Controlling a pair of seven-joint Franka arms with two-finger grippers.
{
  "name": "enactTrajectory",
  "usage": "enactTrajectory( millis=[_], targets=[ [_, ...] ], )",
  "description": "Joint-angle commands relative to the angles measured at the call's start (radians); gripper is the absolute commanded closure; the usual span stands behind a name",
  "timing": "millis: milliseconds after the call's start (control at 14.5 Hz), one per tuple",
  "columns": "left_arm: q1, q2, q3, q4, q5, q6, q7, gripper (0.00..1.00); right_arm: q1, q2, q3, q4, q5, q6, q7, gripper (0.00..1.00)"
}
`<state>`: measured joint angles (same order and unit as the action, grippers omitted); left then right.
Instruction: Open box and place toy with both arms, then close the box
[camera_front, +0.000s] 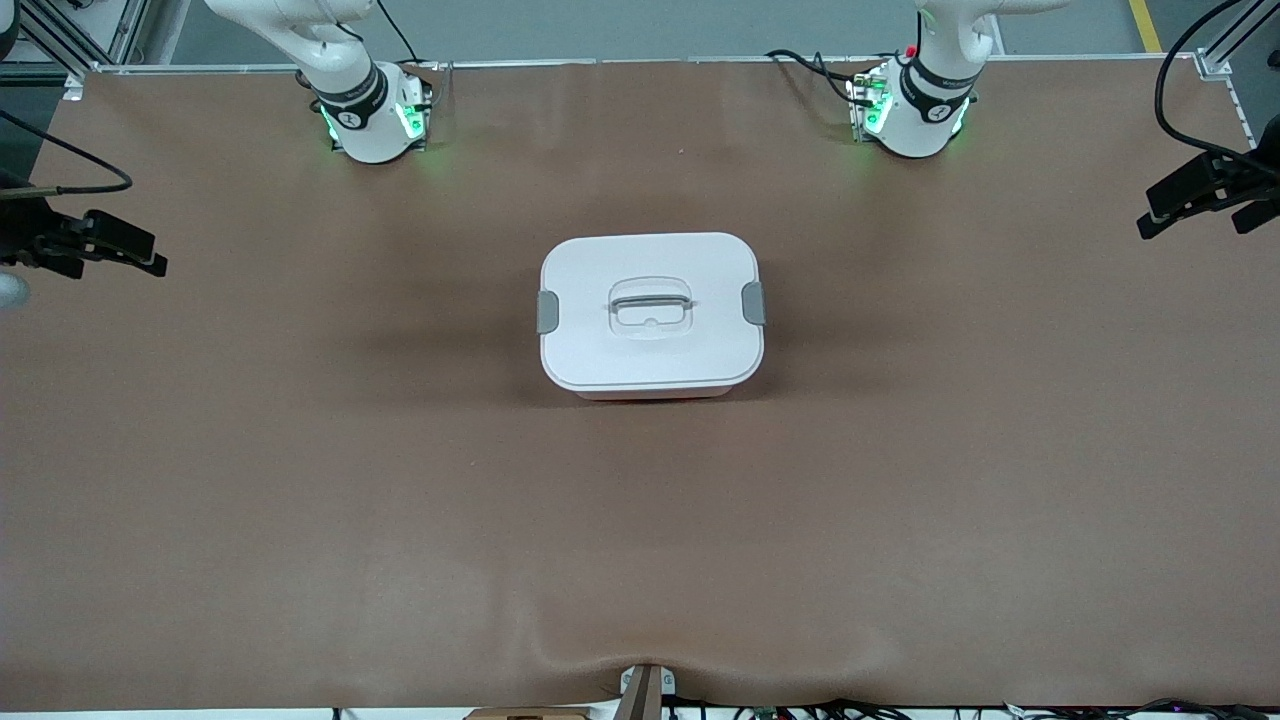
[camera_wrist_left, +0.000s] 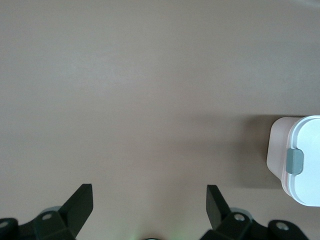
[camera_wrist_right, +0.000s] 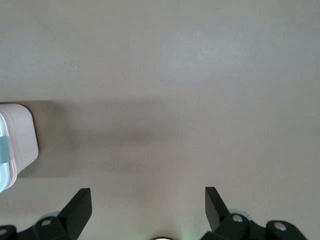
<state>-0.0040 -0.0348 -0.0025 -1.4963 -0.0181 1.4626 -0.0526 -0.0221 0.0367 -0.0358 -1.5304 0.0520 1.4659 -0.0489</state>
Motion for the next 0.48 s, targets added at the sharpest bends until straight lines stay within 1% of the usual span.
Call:
enactTrajectory(
  millis=[0, 415],
  targets=[
    [-0.007, -0.002, -0.004, 0.004, 0.009, 0.004, 0.007, 0.00, -0.021, -0.023, 0.014, -0.019, 0.020, -0.009, 0.009, 0.00],
    [-0.005, -0.001, -0.004, 0.004, 0.010, 0.004, 0.005, 0.00, -0.033, -0.023, 0.011, -0.017, 0.020, -0.024, 0.006, 0.00]
  ],
)
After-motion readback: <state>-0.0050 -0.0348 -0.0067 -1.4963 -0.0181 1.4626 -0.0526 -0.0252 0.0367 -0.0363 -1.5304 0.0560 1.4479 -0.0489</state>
